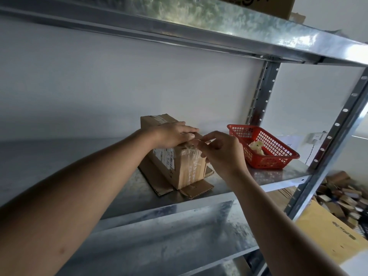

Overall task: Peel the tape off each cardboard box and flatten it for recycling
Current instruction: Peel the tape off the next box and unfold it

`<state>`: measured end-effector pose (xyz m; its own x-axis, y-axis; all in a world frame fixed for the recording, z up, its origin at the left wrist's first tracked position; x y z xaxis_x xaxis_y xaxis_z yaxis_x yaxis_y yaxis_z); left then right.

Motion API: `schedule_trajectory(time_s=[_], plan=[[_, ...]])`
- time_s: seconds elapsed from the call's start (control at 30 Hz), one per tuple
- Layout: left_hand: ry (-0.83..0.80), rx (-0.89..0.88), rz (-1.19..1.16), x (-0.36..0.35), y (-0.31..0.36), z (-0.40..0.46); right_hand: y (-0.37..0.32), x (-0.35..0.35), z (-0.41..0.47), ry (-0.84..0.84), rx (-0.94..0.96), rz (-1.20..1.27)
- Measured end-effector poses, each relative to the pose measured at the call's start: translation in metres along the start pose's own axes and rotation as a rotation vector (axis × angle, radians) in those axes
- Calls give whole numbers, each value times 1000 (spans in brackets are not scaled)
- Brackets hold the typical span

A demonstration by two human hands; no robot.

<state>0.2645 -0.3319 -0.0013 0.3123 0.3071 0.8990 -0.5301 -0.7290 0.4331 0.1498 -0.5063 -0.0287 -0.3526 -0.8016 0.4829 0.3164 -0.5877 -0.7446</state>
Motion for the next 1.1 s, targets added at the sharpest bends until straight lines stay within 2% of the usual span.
schedule_trajectory(time_s=[0.13,0.23,0.57,0.7,0.8,0.93,1.1], plan=[[-4,3,-21,0,-2,2,1,-5,-6,82,177,-191],[-10,6,-80,0,0,1,-6,-10,-8,32,253,-209],[-17,12,-148,2,2,-10,-25,-9,7,-134,241,-286],[-11,32,-142,1,9,-12,-23,-12,-5,-207,387,-163],[-1,48,-139,0,14,-14,-15,-14,-8,-237,313,-16],[23,49,-99,0,13,-15,-11,-9,-7,-125,222,191],[-35,92,-114,3,21,-13,-9,-8,-9,16,225,56]])
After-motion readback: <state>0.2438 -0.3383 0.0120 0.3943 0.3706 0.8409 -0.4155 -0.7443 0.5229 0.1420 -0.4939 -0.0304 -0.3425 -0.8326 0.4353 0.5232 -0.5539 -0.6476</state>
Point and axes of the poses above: each hand's wrist, its own z-axis towards the middle knuckle, its own x-axis out of the back of the hand, y = z × x, the point moved 1 cm from there along z, towards the middle knuckle, and after that the axes turned 6 degrees about -y, right-handed, at the moved point
